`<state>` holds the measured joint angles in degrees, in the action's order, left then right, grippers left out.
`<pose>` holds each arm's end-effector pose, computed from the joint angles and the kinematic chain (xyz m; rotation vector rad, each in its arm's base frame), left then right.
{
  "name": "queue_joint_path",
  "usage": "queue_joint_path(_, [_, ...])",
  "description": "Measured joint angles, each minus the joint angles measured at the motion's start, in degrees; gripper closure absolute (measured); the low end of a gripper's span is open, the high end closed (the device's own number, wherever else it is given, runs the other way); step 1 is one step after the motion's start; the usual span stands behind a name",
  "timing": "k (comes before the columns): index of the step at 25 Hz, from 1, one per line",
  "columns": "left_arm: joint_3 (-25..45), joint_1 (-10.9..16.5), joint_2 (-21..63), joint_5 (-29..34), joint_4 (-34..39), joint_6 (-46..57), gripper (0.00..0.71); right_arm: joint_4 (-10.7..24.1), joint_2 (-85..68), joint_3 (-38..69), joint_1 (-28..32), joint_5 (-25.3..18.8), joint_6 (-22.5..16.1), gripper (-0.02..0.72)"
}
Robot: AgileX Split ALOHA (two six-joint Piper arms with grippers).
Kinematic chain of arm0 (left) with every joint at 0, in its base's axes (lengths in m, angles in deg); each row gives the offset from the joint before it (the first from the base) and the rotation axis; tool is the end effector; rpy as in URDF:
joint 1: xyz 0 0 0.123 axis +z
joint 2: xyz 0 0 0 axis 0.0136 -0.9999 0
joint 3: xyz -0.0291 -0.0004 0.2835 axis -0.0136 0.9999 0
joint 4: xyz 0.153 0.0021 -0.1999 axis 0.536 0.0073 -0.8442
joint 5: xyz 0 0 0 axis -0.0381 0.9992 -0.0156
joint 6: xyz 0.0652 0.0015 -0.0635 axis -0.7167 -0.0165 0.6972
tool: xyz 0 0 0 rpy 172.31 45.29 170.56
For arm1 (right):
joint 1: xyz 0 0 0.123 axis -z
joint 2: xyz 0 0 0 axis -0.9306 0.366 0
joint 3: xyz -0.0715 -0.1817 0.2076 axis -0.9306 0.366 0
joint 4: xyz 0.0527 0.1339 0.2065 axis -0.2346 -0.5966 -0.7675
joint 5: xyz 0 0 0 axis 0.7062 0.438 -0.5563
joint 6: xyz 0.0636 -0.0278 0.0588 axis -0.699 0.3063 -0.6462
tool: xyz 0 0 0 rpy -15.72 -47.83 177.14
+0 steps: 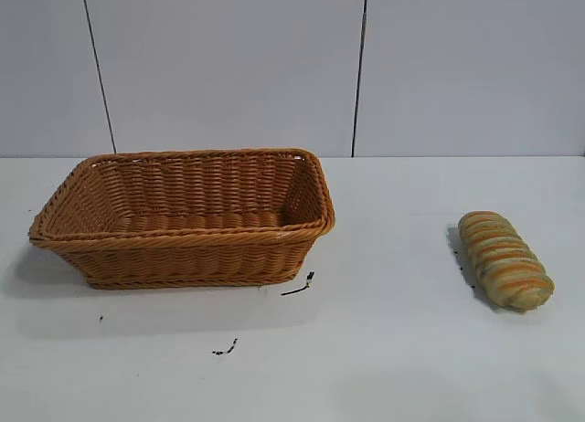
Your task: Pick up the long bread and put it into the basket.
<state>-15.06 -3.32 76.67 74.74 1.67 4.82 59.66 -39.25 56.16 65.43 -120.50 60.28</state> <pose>-0.0064 0.0003 0.2774 0.1162 2.0424 0.0157 -0.0030 0.0006 0.2763 -0.0495 2.0205 0.0490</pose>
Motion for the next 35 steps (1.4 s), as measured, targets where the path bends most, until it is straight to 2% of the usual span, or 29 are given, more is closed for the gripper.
queue_joint_path(15, [0.0,0.0,0.0,0.0,0.0,0.0,0.014,0.1,3.6,-1.2,0.0,0.1,0.0,0.01])
queue_joint_path(35, [0.0,0.0,0.0,0.0,0.0,0.0,0.014,0.2,71.6,-28.5,0.0,1.3,-0.2,0.01])
